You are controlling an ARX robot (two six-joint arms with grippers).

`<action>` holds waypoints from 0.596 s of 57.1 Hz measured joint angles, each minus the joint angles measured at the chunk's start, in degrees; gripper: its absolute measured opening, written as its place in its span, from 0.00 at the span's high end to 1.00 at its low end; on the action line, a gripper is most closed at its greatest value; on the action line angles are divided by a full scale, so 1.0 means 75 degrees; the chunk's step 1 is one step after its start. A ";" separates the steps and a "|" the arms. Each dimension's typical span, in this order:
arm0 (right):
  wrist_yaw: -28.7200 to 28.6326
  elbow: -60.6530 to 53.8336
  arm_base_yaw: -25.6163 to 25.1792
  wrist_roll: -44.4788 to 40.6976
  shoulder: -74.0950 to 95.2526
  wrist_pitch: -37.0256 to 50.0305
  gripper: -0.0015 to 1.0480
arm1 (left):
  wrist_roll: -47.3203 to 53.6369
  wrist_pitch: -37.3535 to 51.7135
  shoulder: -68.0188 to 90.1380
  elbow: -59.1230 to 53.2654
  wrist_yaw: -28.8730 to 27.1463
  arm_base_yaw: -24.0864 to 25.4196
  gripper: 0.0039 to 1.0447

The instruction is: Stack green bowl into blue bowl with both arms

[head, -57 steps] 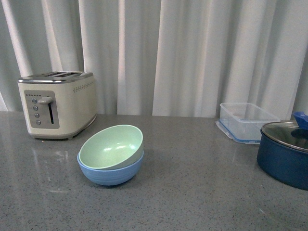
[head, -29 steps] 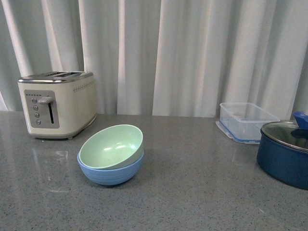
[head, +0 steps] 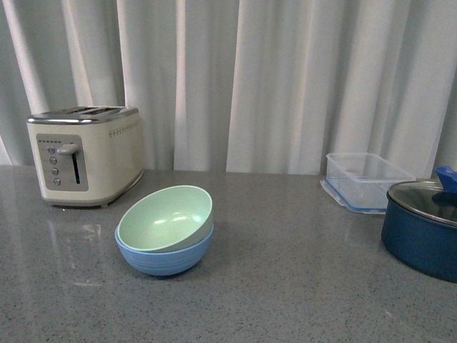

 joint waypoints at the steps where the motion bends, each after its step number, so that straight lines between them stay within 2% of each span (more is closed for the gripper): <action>1: 0.0000 0.0000 0.0000 0.0000 -0.0032 -0.0029 0.99 | 0.0000 0.0000 0.0000 0.0000 0.0003 0.0000 0.06; 30: 0.0000 0.0000 0.0000 0.0000 -0.1233 -0.1227 0.99 | 0.0000 0.0000 0.0000 0.0000 0.0003 0.0000 0.06; 34: -0.0003 0.0006 0.0000 0.0000 -0.1795 -0.1979 0.99 | 0.0000 0.0000 0.0000 0.0000 0.0003 0.0000 0.06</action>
